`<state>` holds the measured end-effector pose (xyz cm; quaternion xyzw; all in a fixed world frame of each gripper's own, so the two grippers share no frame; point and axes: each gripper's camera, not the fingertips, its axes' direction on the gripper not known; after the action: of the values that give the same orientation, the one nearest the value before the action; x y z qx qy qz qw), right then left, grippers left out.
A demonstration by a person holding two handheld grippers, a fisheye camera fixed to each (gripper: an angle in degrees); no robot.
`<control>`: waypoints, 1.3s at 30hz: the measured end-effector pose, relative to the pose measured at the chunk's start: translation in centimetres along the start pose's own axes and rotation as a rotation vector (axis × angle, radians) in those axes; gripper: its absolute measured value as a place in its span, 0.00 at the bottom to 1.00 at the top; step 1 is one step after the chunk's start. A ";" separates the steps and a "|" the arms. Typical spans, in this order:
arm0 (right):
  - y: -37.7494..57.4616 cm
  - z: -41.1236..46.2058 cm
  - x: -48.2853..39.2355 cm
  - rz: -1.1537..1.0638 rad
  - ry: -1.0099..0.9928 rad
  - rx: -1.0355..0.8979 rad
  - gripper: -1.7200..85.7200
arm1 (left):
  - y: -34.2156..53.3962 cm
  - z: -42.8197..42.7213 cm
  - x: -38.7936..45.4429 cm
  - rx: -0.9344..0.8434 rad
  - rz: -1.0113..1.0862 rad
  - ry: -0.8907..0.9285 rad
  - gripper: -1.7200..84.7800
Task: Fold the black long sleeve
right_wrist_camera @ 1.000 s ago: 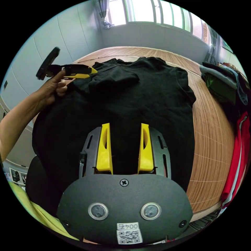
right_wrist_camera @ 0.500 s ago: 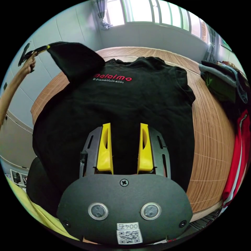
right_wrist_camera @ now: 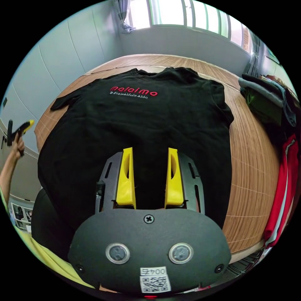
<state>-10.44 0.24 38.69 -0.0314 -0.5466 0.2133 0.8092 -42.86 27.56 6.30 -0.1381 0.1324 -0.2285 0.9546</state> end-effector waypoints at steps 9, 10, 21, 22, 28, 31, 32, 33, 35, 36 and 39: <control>-0.4 -7.3 3.6 -0.007 -0.216 -0.089 0.10 | 16.4 -1.1 -6.2 0.057 -0.203 0.301 0.12; 0.9 -9.6 4.8 0.003 -0.253 -0.057 0.09 | 17.0 -0.6 -7.1 0.027 -0.211 0.346 0.13; 16.0 -18.1 22.0 0.452 -0.524 -0.028 0.11 | 18.5 1.4 -11.3 -0.045 -0.253 0.466 0.17; 16.4 -18.1 21.7 0.447 -0.505 -0.054 0.11 | 18.7 1.6 -11.6 -0.052 -0.263 0.470 0.17; 17.1 -17.7 20.8 0.484 -0.540 -0.100 0.11 | 19.0 1.9 -12.4 -0.026 -0.322 0.543 0.14; 16.9 -17.6 19.6 0.465 -0.537 -0.118 0.09 | 18.7 1.0 -11.6 -0.039 -0.339 0.497 0.08; 16.8 -17.8 19.4 0.464 -0.525 -0.117 0.08 | 18.6 0.8 -11.4 -0.041 -0.338 0.480 0.08; 16.8 -18.0 19.1 0.470 -0.502 -0.113 0.07 | 18.5 0.2 -10.8 -0.047 -0.331 0.457 0.07; 16.7 -18.8 19.0 0.474 -0.493 -0.088 0.05 | 18.2 -0.6 -10.1 -0.049 -0.328 0.458 0.06; 16.5 -19.4 18.9 0.472 -0.499 -0.076 0.05 | 18.0 -1.3 -9.7 -0.042 -0.332 0.471 0.06; 15.8 -21.3 18.5 0.454 -0.499 -0.057 0.04 | 17.0 -3.0 -8.4 -0.056 -0.306 0.474 0.06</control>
<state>9.50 25.46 41.78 -0.1217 -0.7125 0.3738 0.5812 -44.21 45.52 -0.43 -0.1254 0.3356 -0.3922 0.8472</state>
